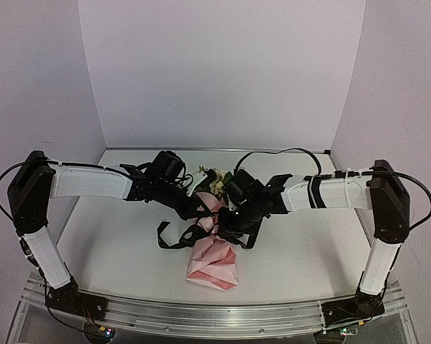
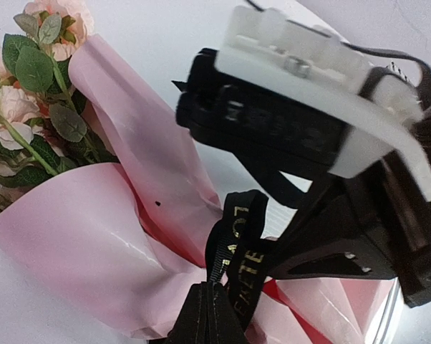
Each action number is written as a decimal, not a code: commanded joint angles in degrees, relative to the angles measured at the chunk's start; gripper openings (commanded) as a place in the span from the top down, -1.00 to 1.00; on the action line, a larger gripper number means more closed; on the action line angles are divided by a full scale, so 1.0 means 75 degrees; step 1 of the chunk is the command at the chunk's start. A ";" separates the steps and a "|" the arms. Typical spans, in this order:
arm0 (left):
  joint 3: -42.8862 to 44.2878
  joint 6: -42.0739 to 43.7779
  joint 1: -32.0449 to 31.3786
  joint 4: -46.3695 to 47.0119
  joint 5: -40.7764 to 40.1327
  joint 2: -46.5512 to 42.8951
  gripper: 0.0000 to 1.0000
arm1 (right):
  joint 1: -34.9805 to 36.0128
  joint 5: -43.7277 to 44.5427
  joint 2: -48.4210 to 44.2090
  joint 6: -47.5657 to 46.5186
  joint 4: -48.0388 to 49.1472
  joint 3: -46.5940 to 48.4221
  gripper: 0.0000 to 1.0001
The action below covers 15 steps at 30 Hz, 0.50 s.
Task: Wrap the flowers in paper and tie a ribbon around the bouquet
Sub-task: Cross the half-tied ribbon over the folded bouquet.
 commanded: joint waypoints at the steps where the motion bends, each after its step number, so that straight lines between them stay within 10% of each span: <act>1: -0.0196 -0.0351 -0.0037 0.0520 0.0463 -0.0476 1.00 | -0.0178 -0.0014 0.0132 0.0572 0.0966 -0.0063 1.00; 15: -0.0437 -0.0952 -0.0037 0.0828 0.1438 -0.0256 1.00 | -0.0185 0.0701 0.0091 0.0878 0.5216 -0.2069 1.00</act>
